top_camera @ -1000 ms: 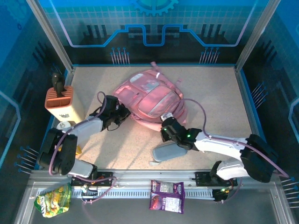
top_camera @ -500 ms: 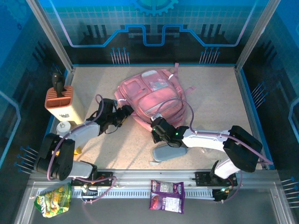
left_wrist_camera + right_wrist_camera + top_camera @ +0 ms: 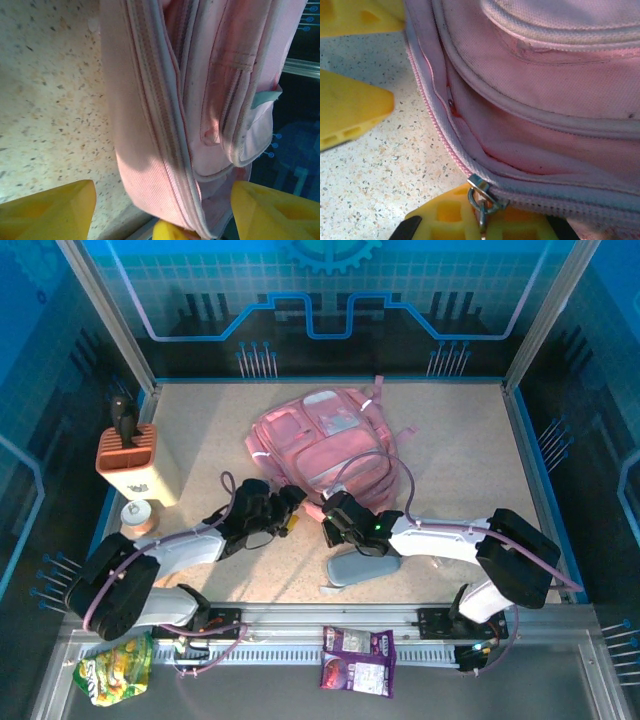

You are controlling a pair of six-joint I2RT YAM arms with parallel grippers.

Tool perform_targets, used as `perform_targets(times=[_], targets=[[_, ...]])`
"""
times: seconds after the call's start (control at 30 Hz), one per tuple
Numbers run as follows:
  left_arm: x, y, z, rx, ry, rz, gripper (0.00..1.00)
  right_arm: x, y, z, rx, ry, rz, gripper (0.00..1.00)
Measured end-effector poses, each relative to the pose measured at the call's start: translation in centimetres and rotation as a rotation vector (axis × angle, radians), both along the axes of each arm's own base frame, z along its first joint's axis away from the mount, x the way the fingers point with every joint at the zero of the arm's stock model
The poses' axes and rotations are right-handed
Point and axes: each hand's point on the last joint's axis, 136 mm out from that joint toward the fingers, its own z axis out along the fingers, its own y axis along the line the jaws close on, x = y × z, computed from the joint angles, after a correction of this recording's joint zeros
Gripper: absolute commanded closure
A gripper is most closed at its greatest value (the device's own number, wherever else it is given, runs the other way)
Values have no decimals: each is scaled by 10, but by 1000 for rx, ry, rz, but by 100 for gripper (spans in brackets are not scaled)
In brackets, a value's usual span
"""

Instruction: Pack books, pencil case, and school supplies into a backpack

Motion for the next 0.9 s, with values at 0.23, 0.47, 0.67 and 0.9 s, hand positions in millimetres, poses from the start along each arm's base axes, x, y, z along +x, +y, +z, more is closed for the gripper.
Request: perform_targets(times=[0.23,0.47,0.67,0.9], targets=[[9,-23,-7,-42,45,37,48,0,3,-3,12,4,1,100],[15,-27,-20,-46,71,73,75,0,3,-6,6,8,2,100],[18,-26,-19,-39,56,82,98,0,2,-7,-5,3,4,100],[18,-16,-10,-2,25,64,100,-2,-5,-2,-7,-5,1,100]])
